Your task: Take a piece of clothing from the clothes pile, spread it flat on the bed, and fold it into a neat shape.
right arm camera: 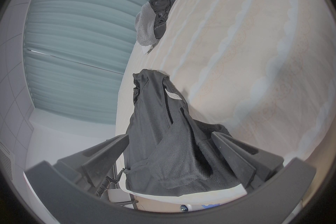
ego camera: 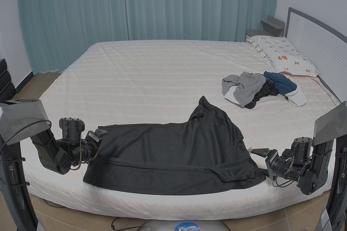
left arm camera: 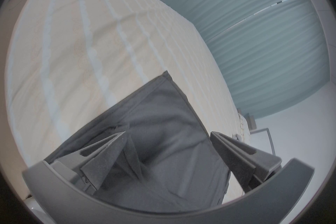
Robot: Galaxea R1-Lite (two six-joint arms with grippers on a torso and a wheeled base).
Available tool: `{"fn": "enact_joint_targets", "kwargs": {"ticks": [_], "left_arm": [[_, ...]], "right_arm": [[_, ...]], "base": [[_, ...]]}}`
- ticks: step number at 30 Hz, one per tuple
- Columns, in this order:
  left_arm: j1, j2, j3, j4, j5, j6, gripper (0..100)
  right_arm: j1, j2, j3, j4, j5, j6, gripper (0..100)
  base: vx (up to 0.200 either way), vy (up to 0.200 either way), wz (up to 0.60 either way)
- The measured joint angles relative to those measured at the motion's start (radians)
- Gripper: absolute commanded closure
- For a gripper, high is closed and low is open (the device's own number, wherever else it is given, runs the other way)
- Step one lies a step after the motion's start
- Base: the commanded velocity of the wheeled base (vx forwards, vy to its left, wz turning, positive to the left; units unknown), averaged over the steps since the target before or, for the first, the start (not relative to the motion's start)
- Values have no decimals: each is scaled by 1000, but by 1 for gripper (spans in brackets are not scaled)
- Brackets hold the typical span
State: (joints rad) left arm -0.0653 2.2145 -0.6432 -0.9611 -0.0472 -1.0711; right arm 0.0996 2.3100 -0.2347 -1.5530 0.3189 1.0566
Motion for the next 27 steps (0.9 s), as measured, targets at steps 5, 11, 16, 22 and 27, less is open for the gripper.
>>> {"fn": "enact_joint_targets", "kwargs": {"ticks": [5,11,16,22,27], "left_arm": [[4,47,-33,-63,66,-7,0],[32,36,-22,-66,62,-12,0],[48,-51,32,-59,31,-2,0],[14,-170,59,69,-17,71,0],[-80,-215,0,223,-23,88,0]], "right_arm": [[-1,0,0,0,0,-1,0],[0,1,3,0,1,-5,0],[0,1,5,0,1,-6,0],[0,1,6,0,1,-7,0],[2,1,6,0,1,-8,0]], "base": [[0,0,0],[0,0,0],[0,0,0],[0,0,0],[0,0,0]]}}
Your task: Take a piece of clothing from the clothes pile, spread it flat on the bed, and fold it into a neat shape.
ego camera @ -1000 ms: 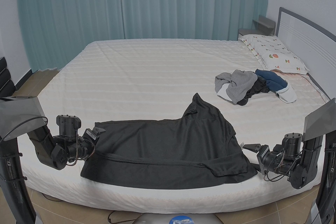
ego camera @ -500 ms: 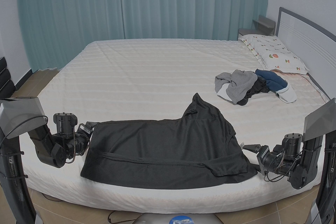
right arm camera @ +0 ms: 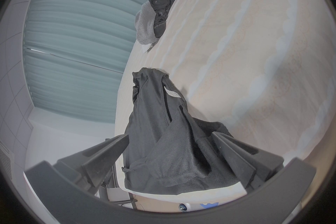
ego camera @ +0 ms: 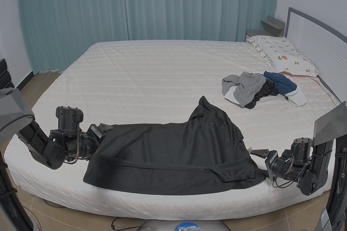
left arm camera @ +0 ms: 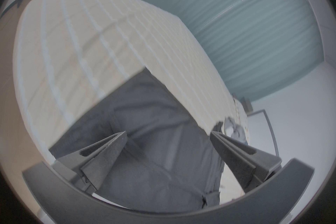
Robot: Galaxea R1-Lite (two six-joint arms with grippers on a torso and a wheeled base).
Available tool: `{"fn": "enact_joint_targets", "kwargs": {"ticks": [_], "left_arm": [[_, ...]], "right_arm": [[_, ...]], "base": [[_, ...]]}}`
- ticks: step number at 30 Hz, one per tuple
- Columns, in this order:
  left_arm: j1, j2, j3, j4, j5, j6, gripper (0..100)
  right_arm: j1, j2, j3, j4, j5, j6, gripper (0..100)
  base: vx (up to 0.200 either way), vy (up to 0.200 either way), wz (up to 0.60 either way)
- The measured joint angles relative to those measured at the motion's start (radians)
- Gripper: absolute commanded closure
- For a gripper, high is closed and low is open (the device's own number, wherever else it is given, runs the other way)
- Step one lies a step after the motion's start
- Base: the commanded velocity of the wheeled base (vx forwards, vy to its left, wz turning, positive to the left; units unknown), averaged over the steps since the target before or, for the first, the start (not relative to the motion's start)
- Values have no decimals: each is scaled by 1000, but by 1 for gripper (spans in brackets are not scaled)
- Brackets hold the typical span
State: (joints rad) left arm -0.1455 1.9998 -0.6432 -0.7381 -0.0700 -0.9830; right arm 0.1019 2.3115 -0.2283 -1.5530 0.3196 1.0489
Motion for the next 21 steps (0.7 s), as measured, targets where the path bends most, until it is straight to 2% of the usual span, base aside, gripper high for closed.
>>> {"fn": "enact_joint_targets", "kwargs": {"ticks": [3,9,21], "left_arm": [[-68,-3,-23,64,-3,5,0],[-169,63,-33,94,1,17,0],[-207,141,-32,100,10,34,0]], "right_arm": [[1,1,1,0,0,-4,0],[3,7,4,0,-3,-26,0],[10,14,7,0,-5,-37,0]], "base": [[0,0,0],[0,0,0],[0,0,0]]}}
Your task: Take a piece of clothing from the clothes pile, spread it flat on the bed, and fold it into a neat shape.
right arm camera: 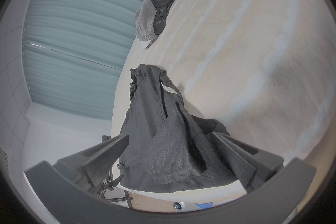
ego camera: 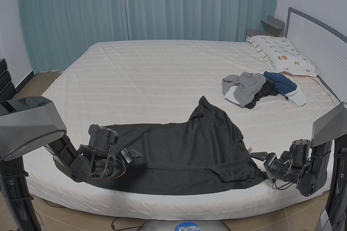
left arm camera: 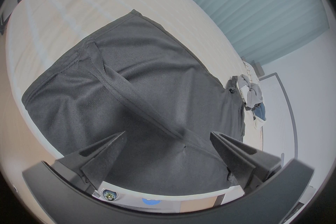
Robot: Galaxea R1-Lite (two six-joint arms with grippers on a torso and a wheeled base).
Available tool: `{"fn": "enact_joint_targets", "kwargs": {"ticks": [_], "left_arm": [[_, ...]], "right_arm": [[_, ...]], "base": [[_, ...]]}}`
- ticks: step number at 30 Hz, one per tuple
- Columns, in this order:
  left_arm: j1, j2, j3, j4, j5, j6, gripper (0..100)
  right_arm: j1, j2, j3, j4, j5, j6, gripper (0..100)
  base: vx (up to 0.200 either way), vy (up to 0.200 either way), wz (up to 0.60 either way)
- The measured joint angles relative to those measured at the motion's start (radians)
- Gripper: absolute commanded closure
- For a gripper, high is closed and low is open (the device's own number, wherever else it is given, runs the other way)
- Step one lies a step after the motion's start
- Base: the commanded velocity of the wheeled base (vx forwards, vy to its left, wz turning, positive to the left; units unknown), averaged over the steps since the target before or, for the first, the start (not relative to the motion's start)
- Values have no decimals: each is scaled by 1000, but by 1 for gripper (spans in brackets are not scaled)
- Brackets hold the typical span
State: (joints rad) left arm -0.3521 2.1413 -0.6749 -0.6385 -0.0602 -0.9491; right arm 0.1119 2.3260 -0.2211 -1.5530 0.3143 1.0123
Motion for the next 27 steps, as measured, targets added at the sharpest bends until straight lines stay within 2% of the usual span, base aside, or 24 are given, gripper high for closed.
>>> {"fn": "enact_joint_targets", "kwargs": {"ticks": [13,21,27], "left_arm": [[10,67,-103,-8,3,-25,0],[49,85,-151,-14,4,-98,0],[81,87,-169,-16,3,-117,0]], "right_arm": [[6,7,-1,0,-2,-6,0],[7,8,-1,0,-2,-6,0],[7,8,-1,0,-2,-7,0]], "base": [[0,0,0],[0,0,0],[0,0,0]]}}
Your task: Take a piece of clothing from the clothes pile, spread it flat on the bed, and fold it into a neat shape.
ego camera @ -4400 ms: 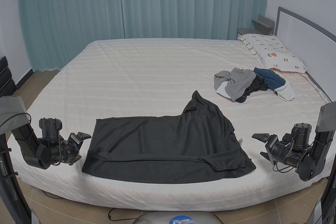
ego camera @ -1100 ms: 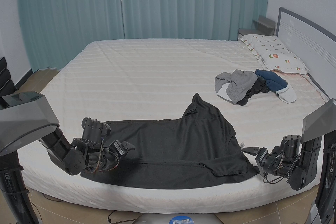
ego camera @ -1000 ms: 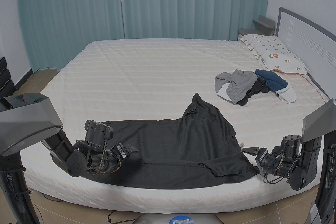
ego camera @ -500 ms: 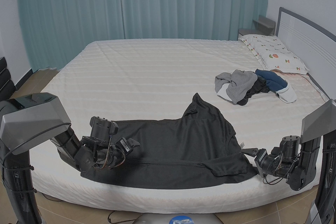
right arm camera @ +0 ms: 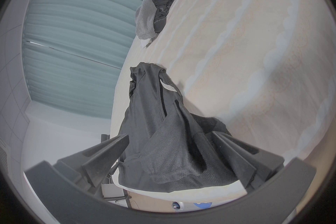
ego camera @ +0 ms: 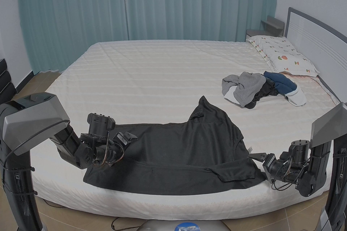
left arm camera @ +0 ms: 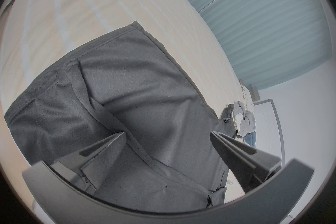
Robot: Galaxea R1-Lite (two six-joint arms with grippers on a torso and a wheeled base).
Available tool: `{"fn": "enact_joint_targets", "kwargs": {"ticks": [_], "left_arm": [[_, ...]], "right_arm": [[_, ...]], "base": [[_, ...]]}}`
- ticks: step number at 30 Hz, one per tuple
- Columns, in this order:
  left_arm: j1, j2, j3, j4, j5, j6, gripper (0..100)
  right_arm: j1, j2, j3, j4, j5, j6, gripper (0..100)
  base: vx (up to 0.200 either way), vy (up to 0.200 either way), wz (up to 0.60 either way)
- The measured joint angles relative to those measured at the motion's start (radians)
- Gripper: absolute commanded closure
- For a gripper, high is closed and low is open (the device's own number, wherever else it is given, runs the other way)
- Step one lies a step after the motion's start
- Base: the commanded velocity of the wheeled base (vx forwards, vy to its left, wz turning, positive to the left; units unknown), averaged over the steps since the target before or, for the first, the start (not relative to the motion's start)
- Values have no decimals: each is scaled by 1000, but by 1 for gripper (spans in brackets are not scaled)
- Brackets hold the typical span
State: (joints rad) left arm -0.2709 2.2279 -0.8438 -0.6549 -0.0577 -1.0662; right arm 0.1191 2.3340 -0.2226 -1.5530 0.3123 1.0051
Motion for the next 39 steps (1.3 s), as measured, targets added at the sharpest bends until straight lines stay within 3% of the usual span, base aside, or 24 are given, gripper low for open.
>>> {"fn": "enact_joint_targets", "kwargs": {"ticks": [10,18,26,31,39], "left_arm": [[61,-7,-11,4,-3,-3,0],[160,-56,8,10,-37,23,0],[249,-81,63,10,-158,256,0],[280,-74,105,2,-186,375,0],[289,-27,109,-13,-188,419,0]], "right_arm": [[1,5,2,0,-1,-11,0],[2,7,4,0,-1,-12,0],[1,7,5,0,0,-18,0],[1,9,7,0,0,-24,0],[6,11,8,0,-1,-28,0]], "base": [[0,0,0],[0,0,0],[0,0,0],[0,0,0],[0,0,0]]}}
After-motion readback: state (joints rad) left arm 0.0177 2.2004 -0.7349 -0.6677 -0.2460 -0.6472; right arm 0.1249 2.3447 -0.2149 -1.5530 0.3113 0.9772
